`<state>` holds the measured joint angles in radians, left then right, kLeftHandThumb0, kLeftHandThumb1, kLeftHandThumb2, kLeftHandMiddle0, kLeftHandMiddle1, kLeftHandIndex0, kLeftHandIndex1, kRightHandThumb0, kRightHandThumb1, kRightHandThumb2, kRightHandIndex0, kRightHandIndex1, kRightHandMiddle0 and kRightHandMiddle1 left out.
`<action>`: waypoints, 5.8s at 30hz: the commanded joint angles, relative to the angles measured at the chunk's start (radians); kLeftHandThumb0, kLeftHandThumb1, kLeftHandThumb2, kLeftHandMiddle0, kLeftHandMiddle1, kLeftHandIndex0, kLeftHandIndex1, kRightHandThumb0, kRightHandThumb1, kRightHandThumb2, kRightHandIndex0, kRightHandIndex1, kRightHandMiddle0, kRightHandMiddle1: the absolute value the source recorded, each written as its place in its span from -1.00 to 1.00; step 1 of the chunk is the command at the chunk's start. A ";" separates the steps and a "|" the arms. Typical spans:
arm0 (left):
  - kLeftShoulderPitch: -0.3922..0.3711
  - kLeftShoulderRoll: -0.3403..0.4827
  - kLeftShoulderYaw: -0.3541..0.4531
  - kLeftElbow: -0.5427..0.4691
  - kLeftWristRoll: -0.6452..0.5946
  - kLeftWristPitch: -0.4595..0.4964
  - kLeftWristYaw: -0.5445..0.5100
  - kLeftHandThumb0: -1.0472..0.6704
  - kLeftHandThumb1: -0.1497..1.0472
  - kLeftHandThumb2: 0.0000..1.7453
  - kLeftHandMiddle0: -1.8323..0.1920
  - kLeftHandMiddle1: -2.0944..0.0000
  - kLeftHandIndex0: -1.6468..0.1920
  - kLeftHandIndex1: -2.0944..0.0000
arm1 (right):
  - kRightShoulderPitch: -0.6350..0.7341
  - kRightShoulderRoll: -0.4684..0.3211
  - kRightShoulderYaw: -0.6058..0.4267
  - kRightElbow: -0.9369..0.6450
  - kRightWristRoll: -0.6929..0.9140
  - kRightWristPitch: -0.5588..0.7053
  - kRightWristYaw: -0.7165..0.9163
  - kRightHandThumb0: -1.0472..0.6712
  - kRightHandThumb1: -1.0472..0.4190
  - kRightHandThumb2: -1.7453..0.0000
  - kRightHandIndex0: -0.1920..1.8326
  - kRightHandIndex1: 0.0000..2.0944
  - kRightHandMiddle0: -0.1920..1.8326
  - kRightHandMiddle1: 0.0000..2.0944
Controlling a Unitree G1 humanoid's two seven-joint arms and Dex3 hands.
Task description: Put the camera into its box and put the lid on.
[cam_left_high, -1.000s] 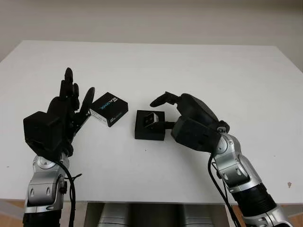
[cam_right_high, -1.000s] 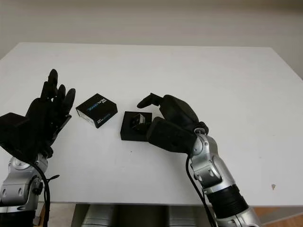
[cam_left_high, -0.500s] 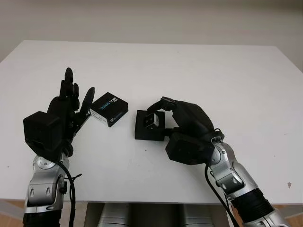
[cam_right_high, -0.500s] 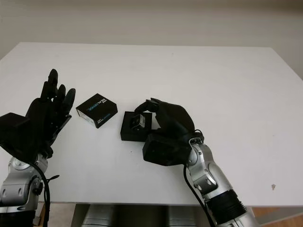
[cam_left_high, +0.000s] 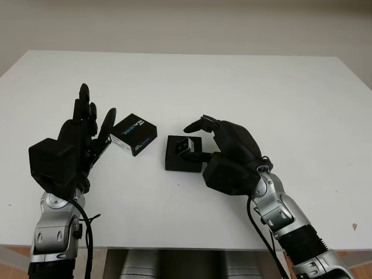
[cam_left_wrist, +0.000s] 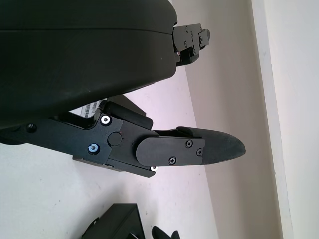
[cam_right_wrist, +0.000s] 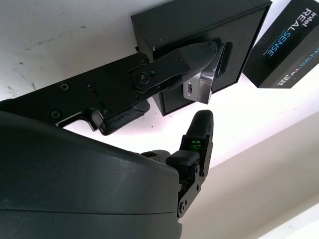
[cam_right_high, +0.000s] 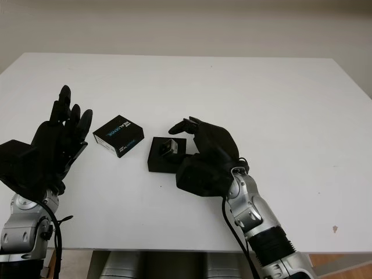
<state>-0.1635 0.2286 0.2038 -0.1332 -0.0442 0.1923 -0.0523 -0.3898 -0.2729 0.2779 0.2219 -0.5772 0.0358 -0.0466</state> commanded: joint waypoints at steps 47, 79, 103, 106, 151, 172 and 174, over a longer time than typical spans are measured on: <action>0.011 0.003 0.003 -0.007 -0.002 -0.016 -0.003 -0.61 1.00 -0.57 0.93 0.95 0.97 0.95 | -0.019 -0.031 0.049 0.163 -0.089 -0.107 -0.124 -0.28 -0.81 0.94 -0.34 -0.92 -0.28 0.18; 0.011 0.002 0.003 -0.023 -0.002 0.003 0.017 -0.62 1.00 -0.58 0.91 0.95 0.95 0.94 | 0.013 -0.067 0.047 0.074 -0.092 -0.160 -0.021 -0.26 -0.79 0.94 -0.35 -0.94 -0.32 0.29; 0.026 0.000 0.001 -0.025 -0.002 -0.009 0.012 -0.61 1.00 -0.57 0.93 0.95 0.96 0.95 | -0.046 -0.003 -0.112 0.046 0.259 -0.145 0.143 -0.24 -0.80 0.94 -0.35 -0.95 -0.40 0.54; 0.026 0.000 -0.001 -0.027 0.004 -0.005 0.018 -0.61 1.00 -0.58 0.92 0.95 0.96 0.95 | -0.047 -0.001 -0.121 0.002 0.270 -0.116 0.156 -0.26 -0.81 0.94 -0.36 -0.95 -0.41 0.54; 0.027 -0.005 -0.004 -0.028 0.007 0.006 0.015 -0.60 1.00 -0.57 0.93 0.95 0.97 0.95 | -0.071 0.045 -0.130 0.083 0.374 -0.047 0.243 -0.28 -0.80 0.94 -0.42 -0.97 -0.43 0.61; 0.025 -0.007 -0.004 -0.028 0.009 0.010 0.020 -0.60 1.00 -0.57 0.92 0.95 0.96 0.95 | -0.083 0.059 -0.134 0.078 0.411 -0.003 0.290 -0.27 -0.81 0.94 -0.44 -0.97 -0.44 0.55; 0.023 -0.005 -0.004 -0.025 0.006 0.007 0.017 -0.60 1.00 -0.58 0.92 0.95 0.96 0.95 | -0.088 0.060 -0.131 0.093 0.409 -0.009 0.290 -0.27 -0.81 0.94 -0.44 -0.97 -0.44 0.55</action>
<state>-0.1384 0.2256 0.2004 -0.1487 -0.0348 0.2036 -0.0343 -0.4504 -0.2190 0.1511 0.3060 -0.1734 0.0314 0.2421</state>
